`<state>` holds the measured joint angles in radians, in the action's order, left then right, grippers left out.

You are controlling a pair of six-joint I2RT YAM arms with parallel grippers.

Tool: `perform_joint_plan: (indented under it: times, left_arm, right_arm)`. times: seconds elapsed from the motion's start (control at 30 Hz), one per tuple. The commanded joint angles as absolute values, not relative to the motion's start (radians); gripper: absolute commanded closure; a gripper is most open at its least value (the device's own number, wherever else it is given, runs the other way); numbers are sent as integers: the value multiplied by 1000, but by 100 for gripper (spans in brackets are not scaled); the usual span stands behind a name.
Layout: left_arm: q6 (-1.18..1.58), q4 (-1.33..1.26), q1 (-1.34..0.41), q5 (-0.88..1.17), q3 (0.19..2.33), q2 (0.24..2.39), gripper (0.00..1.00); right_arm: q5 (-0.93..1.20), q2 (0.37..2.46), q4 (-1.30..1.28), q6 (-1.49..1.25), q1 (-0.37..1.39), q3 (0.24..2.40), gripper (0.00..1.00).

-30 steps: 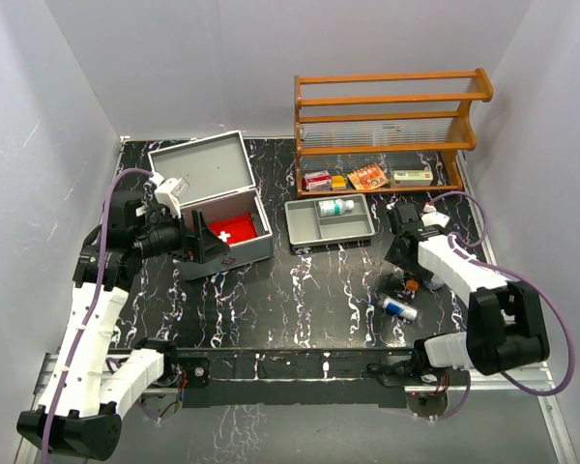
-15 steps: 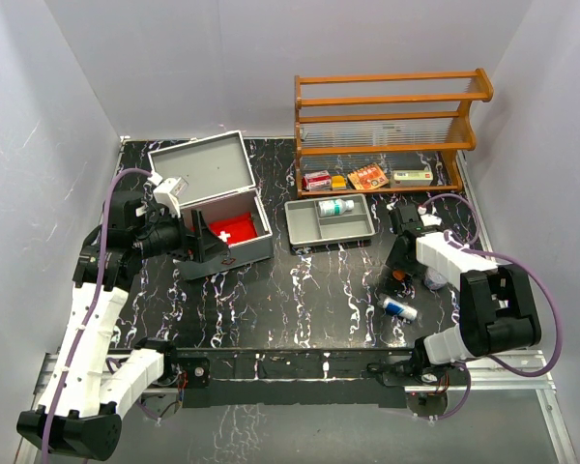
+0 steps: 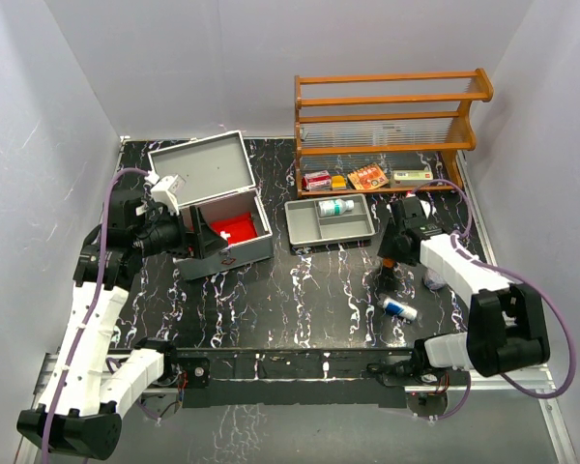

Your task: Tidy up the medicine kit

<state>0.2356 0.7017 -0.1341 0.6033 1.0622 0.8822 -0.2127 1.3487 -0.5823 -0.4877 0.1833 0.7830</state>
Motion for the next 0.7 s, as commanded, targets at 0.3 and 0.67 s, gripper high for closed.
perform_joint_plan:
  times: [0.3,0.67]
  left_arm:
    - [729,208,-150,859,916,908,25]
    - [1087,-133,-401,725,830,1046,14]
  right_arm:
    - [591,1124,-256,-340,363,879,85]
    - [897,1109,-181,-325,538,964,84]
